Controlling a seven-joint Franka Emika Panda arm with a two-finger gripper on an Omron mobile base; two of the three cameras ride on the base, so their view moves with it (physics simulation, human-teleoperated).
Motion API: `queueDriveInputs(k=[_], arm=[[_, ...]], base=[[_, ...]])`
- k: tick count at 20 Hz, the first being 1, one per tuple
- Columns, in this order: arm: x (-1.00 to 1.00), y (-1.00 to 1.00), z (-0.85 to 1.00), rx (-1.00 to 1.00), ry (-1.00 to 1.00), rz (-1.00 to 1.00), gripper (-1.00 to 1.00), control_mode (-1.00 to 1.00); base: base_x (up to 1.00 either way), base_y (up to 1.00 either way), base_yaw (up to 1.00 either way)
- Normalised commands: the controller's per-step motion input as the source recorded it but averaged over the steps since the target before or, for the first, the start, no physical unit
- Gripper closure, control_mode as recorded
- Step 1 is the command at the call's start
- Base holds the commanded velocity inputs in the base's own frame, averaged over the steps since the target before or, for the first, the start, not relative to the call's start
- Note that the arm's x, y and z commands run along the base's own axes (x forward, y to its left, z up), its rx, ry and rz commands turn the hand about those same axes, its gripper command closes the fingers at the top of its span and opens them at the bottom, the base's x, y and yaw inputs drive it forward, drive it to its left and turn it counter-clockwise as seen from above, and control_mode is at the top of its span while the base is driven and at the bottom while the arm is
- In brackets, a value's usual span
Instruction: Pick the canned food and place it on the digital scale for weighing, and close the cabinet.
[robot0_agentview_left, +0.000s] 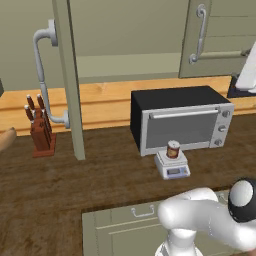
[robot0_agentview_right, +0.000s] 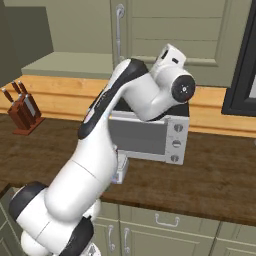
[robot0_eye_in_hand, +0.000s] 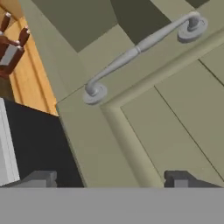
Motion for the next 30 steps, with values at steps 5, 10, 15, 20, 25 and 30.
queueDriveInputs(k=[5, 10, 15, 20, 25, 30], arm=[[-1.0, -0.02, 0.04, 0.07, -0.13, 0.0, -1.0, -1.0], [-1.0, -0.01, 0.0, 0.11, -0.16, 0.0, -1.0, -1.0], [-0.99, 0.21, 0.04, 0.09, -0.28, 0.0, -1.0, -1.0], [-0.99, 0.31, 0.22, 0.09, -0.31, 0.0, -1.0, -1.0], [-1.0, 0.81, 0.2, 0.04, -0.31, 0.0, -1.0, -1.0], [-1.0, 0.91, 0.39, 0.0, -0.28, 0.0, -1.0, -1.0]], base=[[0.0, 0.0, 0.0], [0.0, 0.0, 0.0], [0.0, 0.0, 0.0], [0.0, 0.0, 0.0], [0.0, 0.0, 0.0], [0.0, 0.0, 0.0]])
